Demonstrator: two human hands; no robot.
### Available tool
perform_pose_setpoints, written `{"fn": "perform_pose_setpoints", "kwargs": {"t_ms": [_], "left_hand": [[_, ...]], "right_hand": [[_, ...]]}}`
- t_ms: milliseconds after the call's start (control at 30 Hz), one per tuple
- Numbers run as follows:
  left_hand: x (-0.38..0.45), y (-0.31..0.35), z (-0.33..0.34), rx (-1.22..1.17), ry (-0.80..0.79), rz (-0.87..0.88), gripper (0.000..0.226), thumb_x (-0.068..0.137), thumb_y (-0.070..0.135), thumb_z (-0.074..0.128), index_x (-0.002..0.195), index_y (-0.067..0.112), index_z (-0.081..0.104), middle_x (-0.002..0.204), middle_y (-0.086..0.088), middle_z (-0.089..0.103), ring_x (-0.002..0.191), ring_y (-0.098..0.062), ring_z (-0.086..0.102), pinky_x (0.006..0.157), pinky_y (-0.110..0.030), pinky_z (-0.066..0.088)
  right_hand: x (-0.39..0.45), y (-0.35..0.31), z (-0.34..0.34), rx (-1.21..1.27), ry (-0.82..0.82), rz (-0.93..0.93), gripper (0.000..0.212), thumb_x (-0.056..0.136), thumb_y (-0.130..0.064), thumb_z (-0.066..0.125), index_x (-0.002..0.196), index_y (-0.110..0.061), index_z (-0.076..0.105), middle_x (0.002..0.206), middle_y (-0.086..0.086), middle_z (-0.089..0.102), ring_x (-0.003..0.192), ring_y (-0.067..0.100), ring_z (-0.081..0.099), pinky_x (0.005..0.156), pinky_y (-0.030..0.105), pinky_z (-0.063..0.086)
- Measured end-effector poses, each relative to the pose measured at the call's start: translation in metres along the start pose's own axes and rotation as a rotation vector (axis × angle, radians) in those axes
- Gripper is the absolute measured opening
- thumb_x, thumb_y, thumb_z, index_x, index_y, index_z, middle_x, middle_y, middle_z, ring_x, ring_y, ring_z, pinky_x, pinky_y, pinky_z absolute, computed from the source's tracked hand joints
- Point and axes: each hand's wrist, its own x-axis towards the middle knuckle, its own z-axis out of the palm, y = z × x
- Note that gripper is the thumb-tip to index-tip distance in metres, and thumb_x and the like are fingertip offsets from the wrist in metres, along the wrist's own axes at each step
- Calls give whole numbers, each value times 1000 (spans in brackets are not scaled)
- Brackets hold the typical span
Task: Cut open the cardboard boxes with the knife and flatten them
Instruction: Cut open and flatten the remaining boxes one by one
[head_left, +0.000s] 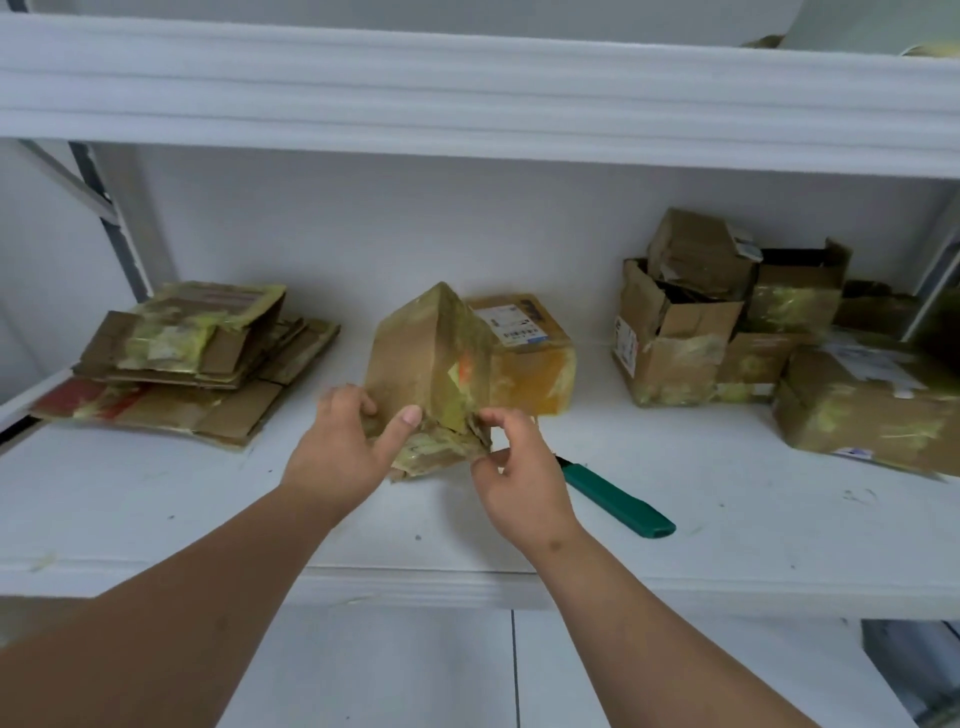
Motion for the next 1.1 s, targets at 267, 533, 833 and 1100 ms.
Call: {"fn": "perform_pose_setpoints", "kwargs": {"t_ms": [267, 533, 833, 1100], "left_hand": [[-18, 37, 27, 45, -94, -152, 91, 71, 76, 57, 142, 23, 37, 140, 0, 29, 124, -24, 46, 99, -37, 38], [-34, 60, 42, 224, -40, -131, 89, 74, 72, 61, 144, 25, 33, 142, -1, 27, 124, -28, 46, 101, -43, 43], [-50, 48, 34, 242, -264, 69, 94, 62, 62, 57, 147, 30, 32, 144, 13, 24, 122, -15, 43, 100, -29, 41], [-43, 63, 45, 773, -370, 93, 69, 87, 48, 37, 153, 43, 17, 162, 16, 8, 149, -23, -4, 120, -49, 2]], "right_hand": [[-12, 30, -32, -43, -201, -78, 46, 92, -3, 52, 136, -19, 56, 132, -10, 46, 104, 9, 59, 97, 18, 44], [-17, 72, -68, -214, 19, -21, 41, 88, -6, 56, 126, -21, 64, 124, -2, 46, 95, 25, 61, 95, 37, 49], [-12, 103, -101, -817, -261, 176, 40, 97, -35, 45, 134, -20, 46, 123, 4, 47, 112, 25, 49, 86, 37, 35], [-5, 102, -119, -687, -285, 330, 29, 97, -19, 38, 122, -11, 51, 120, 8, 47, 108, 28, 51, 81, 35, 40]]}}
